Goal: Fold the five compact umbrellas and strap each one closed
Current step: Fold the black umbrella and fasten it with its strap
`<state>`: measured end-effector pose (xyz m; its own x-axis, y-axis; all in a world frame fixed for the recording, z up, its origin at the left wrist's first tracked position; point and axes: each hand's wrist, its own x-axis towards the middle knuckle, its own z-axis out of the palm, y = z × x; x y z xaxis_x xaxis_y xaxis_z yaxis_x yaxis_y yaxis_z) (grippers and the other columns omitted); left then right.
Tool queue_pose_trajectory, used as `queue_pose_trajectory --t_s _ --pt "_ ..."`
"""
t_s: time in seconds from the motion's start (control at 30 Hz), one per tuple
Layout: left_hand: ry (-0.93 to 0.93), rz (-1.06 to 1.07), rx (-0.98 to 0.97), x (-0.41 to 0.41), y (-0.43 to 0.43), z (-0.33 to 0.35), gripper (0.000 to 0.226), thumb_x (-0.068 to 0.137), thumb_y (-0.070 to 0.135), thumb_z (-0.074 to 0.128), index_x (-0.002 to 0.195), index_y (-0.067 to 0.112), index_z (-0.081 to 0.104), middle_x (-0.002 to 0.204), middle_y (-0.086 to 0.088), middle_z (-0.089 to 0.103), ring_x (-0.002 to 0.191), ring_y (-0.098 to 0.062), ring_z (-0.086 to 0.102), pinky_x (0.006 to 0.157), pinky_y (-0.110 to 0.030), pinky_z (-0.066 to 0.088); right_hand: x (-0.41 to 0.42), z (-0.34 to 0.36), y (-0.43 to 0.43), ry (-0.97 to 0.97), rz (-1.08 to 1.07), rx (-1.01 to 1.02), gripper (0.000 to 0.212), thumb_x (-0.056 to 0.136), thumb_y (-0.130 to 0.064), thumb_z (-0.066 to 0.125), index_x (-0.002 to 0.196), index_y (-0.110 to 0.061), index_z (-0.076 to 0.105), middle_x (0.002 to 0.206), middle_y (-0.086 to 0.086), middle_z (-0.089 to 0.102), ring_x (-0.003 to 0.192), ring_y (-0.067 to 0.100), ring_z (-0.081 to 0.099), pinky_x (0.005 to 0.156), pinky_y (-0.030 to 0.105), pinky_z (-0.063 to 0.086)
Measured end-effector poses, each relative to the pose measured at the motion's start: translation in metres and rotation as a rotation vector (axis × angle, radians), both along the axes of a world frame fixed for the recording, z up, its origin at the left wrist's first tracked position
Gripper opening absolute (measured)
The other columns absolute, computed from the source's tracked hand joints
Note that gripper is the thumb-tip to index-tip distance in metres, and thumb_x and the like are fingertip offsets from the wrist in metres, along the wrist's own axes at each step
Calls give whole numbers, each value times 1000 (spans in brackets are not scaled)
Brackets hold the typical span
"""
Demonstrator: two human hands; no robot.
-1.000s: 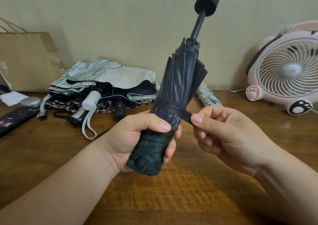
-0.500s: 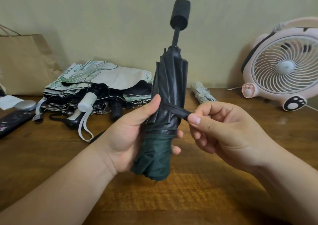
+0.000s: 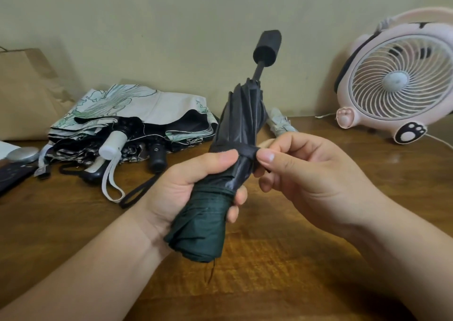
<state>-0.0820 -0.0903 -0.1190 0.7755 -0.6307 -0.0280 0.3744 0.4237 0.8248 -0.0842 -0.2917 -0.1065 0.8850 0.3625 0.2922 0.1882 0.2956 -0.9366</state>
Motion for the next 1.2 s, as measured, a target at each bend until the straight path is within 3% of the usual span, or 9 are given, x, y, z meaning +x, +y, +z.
queue_pose_trajectory --t_s 0.17,0.33,0.5,0.6,0.8,0.9,1.0,1.1,1.2 --pt "-78 -3 22 -3 0 2 45 70 22 82 110 2 77 96 -15 74 83 -26 74 59 -38 63 -1 0 0 3 -13 -24 15 85 -7 73 74 -3 63 88 25 66 70 25 61 65 33 50" --pt "30 -18 66 -2 1 6 59 61 18 84 115 1 64 82 -17 56 58 -26 57 47 -31 53 -4 0 0 22 -73 -93 13 77 -14 77 67 -12 69 80 18 68 66 17 62 61 28 50" --pt "-52 -92 108 -8 -4 10 30 71 6 76 100 5 69 72 -12 56 51 -17 56 44 -26 50 -5 1 1 -31 -121 -125 18 78 -15 82 71 -9 68 82 13 66 63 16 55 59 27 46" --pt "8 7 175 -8 -7 10 44 59 13 69 101 0 68 73 -16 60 56 -25 60 47 -32 55 -4 0 0 -49 -101 -60 18 81 -10 79 71 -6 65 91 7 69 66 15 55 59 27 44" --pt "60 -34 310 -5 0 9 29 54 5 64 82 0 70 80 -17 60 67 -32 58 57 -44 59 -5 0 -1 -23 -73 -110 19 81 -12 79 76 -3 63 86 11 70 65 11 57 61 26 43" --pt "57 0 332 -5 1 7 41 54 12 67 93 0 63 78 -18 54 65 -30 47 48 -34 52 -3 -3 1 4 -72 -138 19 80 -15 81 77 -5 64 84 6 72 71 12 61 70 32 47" --pt "-44 64 353 -6 -7 5 65 64 19 80 124 5 57 84 -15 53 61 -26 51 41 -28 49 -1 -8 4 67 -78 -108 15 76 -18 80 75 -9 69 89 14 71 84 29 63 88 53 54" --pt "-99 151 399 -3 -10 2 78 64 11 86 136 11 55 89 -15 58 58 -27 56 45 -31 51 -1 -7 3 68 -80 -121 10 78 -18 78 73 -12 71 91 17 71 87 29 62 84 41 53" --pt "-123 167 379 -2 -9 1 67 66 -2 68 132 0 53 85 -17 55 57 -29 59 45 -34 54 -1 -5 1 34 -98 -176 16 80 -19 83 76 -10 70 89 18 69 82 23 58 77 32 48"
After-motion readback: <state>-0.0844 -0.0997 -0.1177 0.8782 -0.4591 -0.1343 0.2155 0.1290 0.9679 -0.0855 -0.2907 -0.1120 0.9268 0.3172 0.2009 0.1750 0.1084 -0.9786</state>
